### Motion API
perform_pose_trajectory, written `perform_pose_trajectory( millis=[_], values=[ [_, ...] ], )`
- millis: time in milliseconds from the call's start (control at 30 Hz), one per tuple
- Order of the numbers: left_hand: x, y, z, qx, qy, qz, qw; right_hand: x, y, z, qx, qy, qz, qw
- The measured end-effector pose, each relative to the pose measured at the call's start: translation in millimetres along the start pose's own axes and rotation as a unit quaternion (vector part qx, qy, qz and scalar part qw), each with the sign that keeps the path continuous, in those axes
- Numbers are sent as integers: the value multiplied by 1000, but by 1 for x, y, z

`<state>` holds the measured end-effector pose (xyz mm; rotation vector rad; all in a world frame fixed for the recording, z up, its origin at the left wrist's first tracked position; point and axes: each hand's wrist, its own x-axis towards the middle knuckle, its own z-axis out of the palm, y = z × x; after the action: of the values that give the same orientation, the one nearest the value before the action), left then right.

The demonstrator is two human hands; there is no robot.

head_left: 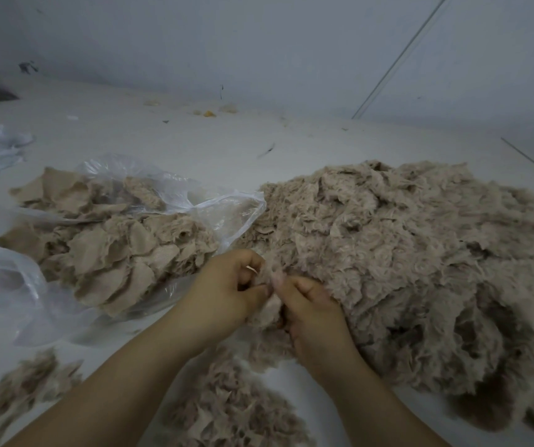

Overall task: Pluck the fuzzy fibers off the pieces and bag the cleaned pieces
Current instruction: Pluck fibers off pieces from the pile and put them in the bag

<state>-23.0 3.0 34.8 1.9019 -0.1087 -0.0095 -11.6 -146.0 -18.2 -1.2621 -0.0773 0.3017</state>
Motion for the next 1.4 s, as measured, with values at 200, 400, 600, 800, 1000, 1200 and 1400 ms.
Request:
perform_pose_trajectory(
  millis=[200, 400, 600, 800, 1000, 1200, 1400],
  values=[
    [1, -2, 3, -54, 60, -58, 995, 2, 5, 0, -14, 35, 2, 999],
    [0, -2, -1, -136, 71, -93, 984, 3, 6, -1, -35, 22, -12, 999],
    [3, -1, 2, -161, 36, -73, 984, 1, 6, -2, -46, 10, -14, 999],
    [9, -5, 4, -184, 50, -100, 977, 2, 6, -2, -40, 9, -22, 999],
    [15, -6, 8, -209, 114, -97, 966, 3, 7, -3, -47, 11, -19, 999],
    [11, -11, -27, -106, -15, -57, 993, 3, 8, -3, 42, 49, 10, 998],
    [-14, -3, -58, 72, -335, -67, 937, 2, 5, 0, 45, 58, -11, 997]
  ],
)
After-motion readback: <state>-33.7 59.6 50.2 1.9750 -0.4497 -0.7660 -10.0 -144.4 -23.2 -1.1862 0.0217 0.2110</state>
